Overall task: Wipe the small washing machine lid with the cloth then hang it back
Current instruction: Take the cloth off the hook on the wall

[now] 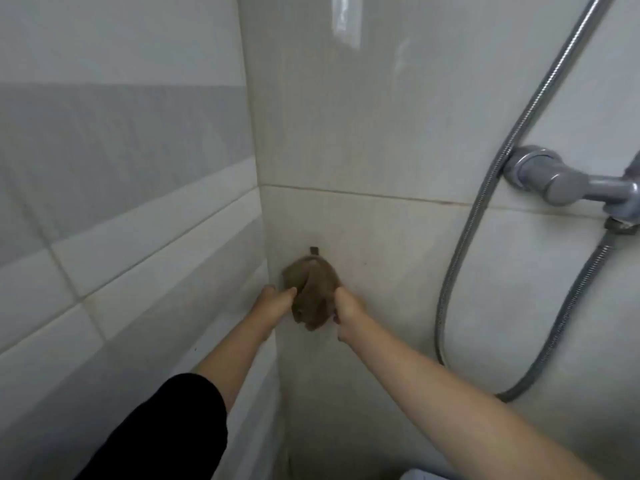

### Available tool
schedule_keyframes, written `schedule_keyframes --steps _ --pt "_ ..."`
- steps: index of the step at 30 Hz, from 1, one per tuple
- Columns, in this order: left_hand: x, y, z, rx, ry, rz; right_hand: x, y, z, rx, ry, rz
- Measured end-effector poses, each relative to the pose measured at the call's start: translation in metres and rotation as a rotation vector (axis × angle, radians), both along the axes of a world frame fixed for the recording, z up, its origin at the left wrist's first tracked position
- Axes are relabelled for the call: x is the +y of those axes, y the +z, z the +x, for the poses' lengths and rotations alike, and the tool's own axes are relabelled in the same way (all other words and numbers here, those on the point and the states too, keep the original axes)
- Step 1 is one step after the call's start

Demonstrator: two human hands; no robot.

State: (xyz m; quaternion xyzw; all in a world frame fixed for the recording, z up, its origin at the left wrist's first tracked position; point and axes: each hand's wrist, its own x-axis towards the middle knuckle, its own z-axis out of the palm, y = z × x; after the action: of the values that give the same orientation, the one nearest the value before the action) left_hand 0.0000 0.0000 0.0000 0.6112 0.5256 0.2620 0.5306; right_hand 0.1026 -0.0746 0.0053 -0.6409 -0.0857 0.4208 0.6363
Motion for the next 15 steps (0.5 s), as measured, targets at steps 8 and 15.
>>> schedule_keyframes --steps 8,15 --pt "0.011 -0.006 0.014 -0.335 0.117 -0.240 0.003 0.010 -0.004 0.206 -0.088 0.013" --pt "0.004 0.015 0.006 -0.403 0.094 -0.060 -0.017 0.029 0.009 -0.346 -0.131 -0.006"
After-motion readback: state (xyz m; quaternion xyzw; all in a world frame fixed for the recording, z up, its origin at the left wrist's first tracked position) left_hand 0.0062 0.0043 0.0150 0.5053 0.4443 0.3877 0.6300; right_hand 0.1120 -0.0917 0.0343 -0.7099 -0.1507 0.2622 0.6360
